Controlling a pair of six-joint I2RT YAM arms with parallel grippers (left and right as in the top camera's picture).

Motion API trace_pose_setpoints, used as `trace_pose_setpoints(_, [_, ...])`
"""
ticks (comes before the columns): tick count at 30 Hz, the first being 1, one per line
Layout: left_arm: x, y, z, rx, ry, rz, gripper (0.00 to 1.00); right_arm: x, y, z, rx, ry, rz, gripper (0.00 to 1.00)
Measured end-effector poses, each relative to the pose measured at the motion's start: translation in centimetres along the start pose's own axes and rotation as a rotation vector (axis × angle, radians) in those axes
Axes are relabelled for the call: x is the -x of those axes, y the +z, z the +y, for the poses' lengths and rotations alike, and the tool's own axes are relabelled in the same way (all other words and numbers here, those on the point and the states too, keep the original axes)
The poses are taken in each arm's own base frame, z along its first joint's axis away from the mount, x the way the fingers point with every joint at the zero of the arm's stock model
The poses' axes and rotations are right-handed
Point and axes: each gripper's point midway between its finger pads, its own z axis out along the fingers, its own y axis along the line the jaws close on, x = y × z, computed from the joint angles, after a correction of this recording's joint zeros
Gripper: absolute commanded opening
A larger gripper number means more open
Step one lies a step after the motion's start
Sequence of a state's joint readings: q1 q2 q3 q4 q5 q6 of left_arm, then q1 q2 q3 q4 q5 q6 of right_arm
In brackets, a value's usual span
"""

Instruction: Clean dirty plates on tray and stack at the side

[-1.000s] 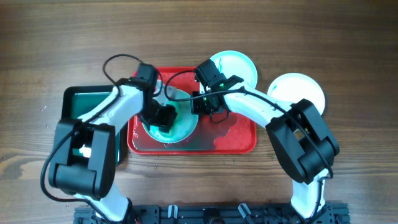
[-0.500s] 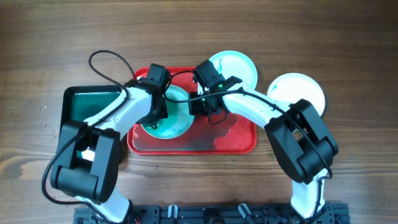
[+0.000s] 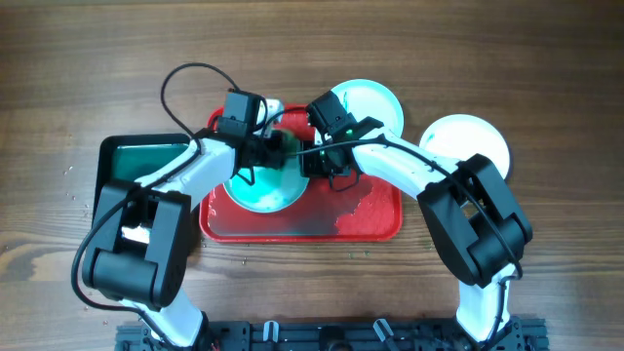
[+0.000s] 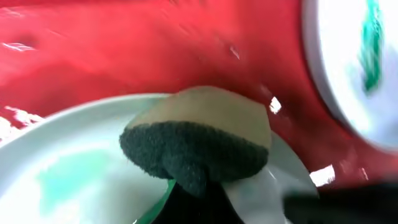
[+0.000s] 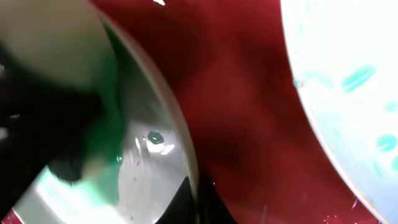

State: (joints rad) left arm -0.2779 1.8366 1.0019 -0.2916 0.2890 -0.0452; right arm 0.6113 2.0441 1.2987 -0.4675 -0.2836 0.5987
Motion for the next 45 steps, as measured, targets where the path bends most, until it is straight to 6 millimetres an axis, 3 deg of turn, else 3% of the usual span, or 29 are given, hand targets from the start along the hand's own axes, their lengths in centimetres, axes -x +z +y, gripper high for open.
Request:
trace_pose_setpoints(4, [-3.3, -0.6, -1.1, -0.079, 0.076, 0.147, 0.04, -0.3, 0.0, 0.1, 0.000, -0.021, 0.010, 0.04])
trace_pose_setpoints(10, [-8.2, -3.0, -0.3, -0.166, 0.054, 0.350, 0.04, -0.6, 0.1, 0.4, 0.008, -0.033, 0.017, 0.04])
trace_pose_setpoints(13, [-9.4, -3.8, 0.5, -0.197, 0.037, 0.387, 0.04, -0.6, 0.1, 0.4, 0.008, -0.033, 0.017, 0.04])
trace_pose_setpoints(20, [-8.8, -4.3, 4.5, 0.016, -0.101, 0.368, 0.04, -0.7, 0.2, 1.1, 0.032, -0.039, 0.019, 0.04])
trace_pose_setpoints(26, [-3.3, -3.9, 9.4, 0.301, -0.289, 0.105, 0.04, -0.5, 0.2, 1.2, 0.035, -0.024, 0.012, 0.04])
trace_pose_setpoints(31, [-1.4, -4.1, 11.2, 0.414, -0.471, -0.026, 0.04, -0.1, 0.1, 1.4, 0.045, -0.025, -0.002, 0.04])
trace_pose_setpoints(34, [0.0, -3.3, 10.3, 0.376, -0.425, -0.074, 0.04, 0.0, 0.1, 1.2, 0.035, -0.015, -0.002, 0.04])
trace_pose_setpoints(36, [1.1, -2.2, 7.9, 0.233, -0.300, -0.074, 0.04, 0.1, 0.0, 0.7, 0.029, -0.001, -0.001, 0.04])
trace_pose_setpoints(37, [1.3, -1.5, 5.7, 0.125, -0.225, -0.063, 0.04, 0.2, -0.1, 0.6, 0.028, 0.001, -0.002, 0.04])
trace_pose_setpoints(38, [1.3, -1.2, 4.5, 0.077, -0.174, -0.052, 0.04, 0.2, -0.1, 0.6, 0.027, 0.001, -0.001, 0.04])
trace_pose_setpoints(39, [0.9, -0.6, 1.5, -0.042, -0.120, -0.024, 0.04, 0.1, -0.1, 0.5, 0.027, -0.002, 0.001, 0.04])
trace_pose_setpoints(40, [0.5, -0.5, 0.4, -0.086, -0.096, -0.009, 0.04, 0.1, -0.1, 0.5, 0.026, -0.002, 0.001, 0.04])
trace_pose_setpoints(45, [-2.0, -1.1, -3.3, -0.304, -0.055, 0.097, 0.04, 0.1, -0.1, 0.5, 0.025, -0.005, 0.003, 0.04])
